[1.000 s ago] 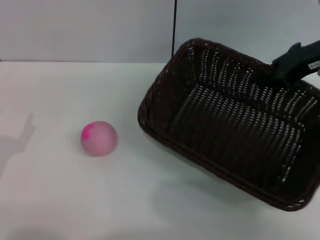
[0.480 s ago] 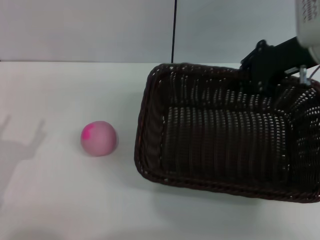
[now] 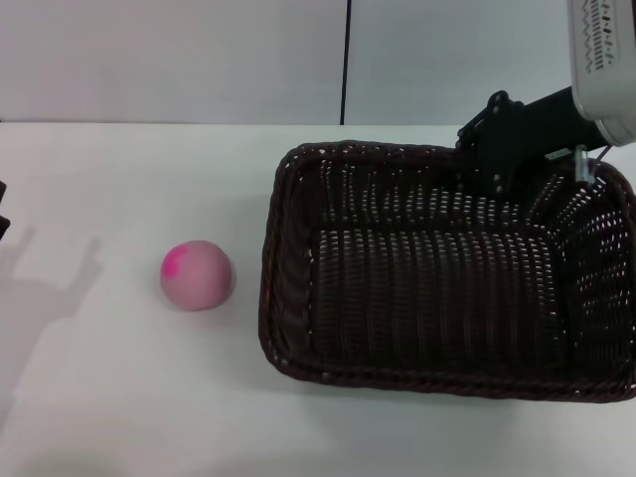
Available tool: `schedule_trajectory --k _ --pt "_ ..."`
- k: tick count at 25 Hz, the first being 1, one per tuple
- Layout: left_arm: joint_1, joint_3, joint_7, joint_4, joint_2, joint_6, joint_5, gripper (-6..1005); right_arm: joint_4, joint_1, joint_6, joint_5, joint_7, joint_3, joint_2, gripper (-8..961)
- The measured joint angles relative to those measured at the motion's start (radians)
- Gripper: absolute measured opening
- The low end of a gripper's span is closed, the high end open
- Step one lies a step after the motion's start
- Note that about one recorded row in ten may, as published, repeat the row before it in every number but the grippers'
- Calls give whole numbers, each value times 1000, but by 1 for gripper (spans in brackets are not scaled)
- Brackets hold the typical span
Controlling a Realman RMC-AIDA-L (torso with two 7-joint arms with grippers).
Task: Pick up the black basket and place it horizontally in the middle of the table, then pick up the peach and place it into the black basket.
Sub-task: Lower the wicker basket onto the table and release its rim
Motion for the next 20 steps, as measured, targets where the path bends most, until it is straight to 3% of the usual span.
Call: schedule_trajectory --k 12,16,20 --pt "5 0 -2 -1 1 3 0 743 -7 -50 34 81 -25 -35 2 304" --pt "2 1 -7 -1 3 3 0 739 -35 -68 57 85 -2 -58 4 487" --pt "-3 31 -37 1 21 2 50 736 -159 -131 24 136 104 -60 5 627"
